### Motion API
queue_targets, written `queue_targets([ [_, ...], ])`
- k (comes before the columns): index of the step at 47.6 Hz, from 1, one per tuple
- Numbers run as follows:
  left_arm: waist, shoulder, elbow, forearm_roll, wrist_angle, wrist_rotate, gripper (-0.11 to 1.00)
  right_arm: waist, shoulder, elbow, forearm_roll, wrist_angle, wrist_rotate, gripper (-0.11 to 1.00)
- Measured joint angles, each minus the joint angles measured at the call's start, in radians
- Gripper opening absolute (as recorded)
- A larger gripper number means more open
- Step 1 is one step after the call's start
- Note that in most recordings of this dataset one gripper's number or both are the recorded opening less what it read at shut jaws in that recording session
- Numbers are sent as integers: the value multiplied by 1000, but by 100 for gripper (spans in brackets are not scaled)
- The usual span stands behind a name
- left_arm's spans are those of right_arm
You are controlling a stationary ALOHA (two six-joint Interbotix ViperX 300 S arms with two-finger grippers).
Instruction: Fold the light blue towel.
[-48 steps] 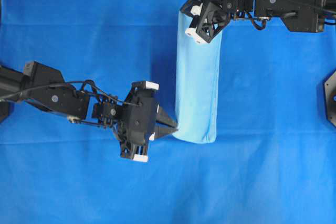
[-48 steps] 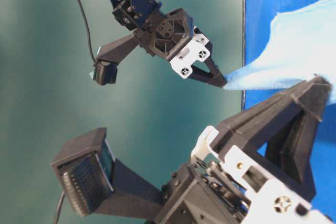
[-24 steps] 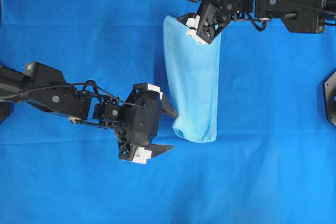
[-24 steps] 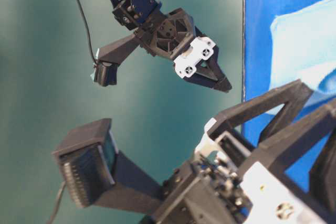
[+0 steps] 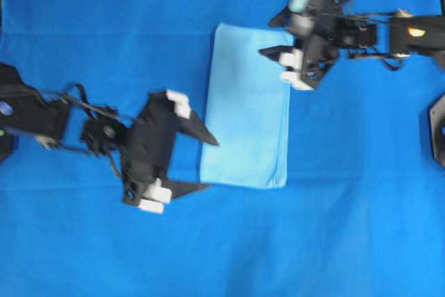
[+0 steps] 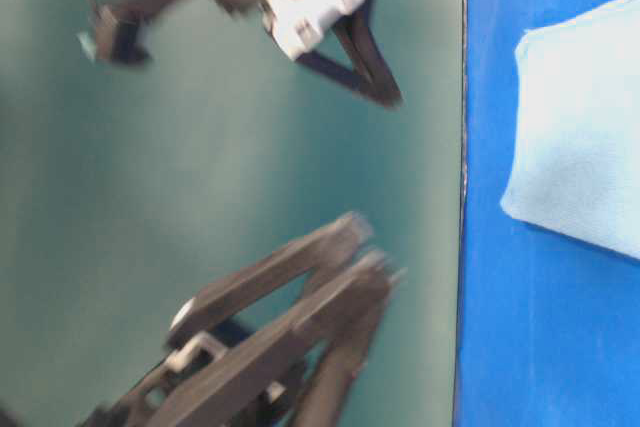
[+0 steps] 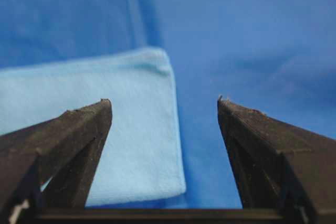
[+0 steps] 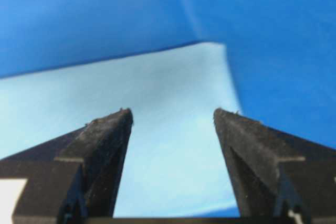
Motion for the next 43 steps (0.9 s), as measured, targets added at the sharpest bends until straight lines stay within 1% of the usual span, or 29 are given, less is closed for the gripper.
queue_targets([
  [4,28,-49,34,0,-2,6,77,25,-97,67,12,-9,9,64],
  [7,61,-92,77,2,-21,20,77,37,-176,123,21,-21,17,64],
  [12,107,-160,149,0,-77,34,77,38,-278,184,25,-41,26,64],
  [17,135,-250,233,2,-141,35,77,38,-387,244,25,-52,26,64],
  [22,164,-331,311,2,-192,34,77,40,-462,295,25,-54,28,64],
  [28,178,-399,393,2,-250,14,77,40,-514,350,31,-71,35,64],
  [33,183,-425,440,2,-290,9,77,40,-520,380,37,-104,51,64],
  [43,184,-425,457,2,-310,9,77,40,-520,388,38,-133,55,64],
])
